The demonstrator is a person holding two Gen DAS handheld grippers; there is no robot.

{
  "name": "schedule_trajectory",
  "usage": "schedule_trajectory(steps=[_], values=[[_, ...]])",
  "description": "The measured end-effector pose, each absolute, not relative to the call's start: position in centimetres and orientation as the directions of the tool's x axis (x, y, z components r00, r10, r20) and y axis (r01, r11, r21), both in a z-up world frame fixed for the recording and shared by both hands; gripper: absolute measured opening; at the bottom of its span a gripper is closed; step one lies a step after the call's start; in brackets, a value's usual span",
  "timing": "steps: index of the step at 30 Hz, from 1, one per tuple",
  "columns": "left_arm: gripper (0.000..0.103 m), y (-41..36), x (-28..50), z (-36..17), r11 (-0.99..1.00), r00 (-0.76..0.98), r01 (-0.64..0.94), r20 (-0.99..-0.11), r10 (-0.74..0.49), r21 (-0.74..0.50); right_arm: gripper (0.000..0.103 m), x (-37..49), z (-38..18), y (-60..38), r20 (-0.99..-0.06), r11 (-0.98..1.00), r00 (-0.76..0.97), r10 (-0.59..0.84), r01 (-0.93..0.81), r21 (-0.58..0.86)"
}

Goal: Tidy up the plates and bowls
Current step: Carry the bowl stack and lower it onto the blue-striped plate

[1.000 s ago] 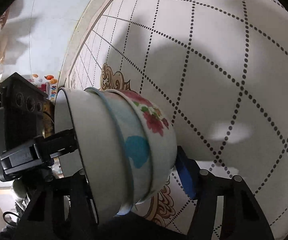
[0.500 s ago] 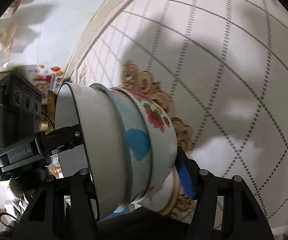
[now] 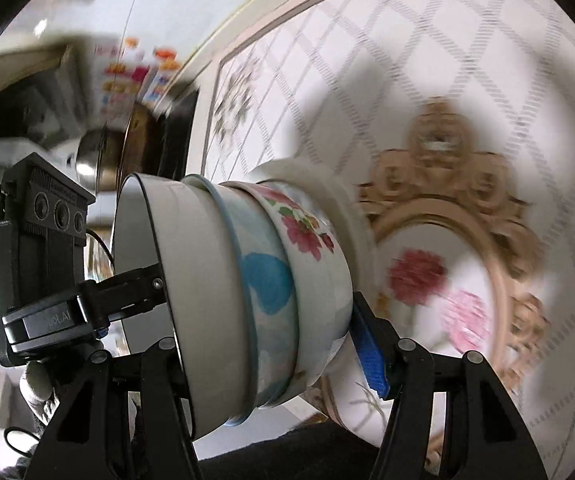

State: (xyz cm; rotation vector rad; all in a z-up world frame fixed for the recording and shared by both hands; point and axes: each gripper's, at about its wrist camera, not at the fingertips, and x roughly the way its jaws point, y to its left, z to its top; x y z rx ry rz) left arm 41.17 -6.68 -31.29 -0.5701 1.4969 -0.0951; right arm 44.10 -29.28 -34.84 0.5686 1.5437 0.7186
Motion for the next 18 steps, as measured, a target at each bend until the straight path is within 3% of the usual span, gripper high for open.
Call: schedule_trajectory(steps=[7,18], values=[[0.054,-2.5,40.3,-33.4,0.827,0.114,-0.390,-0.912,-0.393,-0.405,0.063,44.9,-37.0,-23.9,-0.687,0.678,-0.186,0.703,-0.118,0.726],[0.054,-1.9,40.3,-34.7,0.813,0.129,-0.410,-0.909,-0.397,-0.414,0.063,45.9,-38.8,-21.5,-0.715,0.706,-0.197,0.671,-0.128,0.697]])
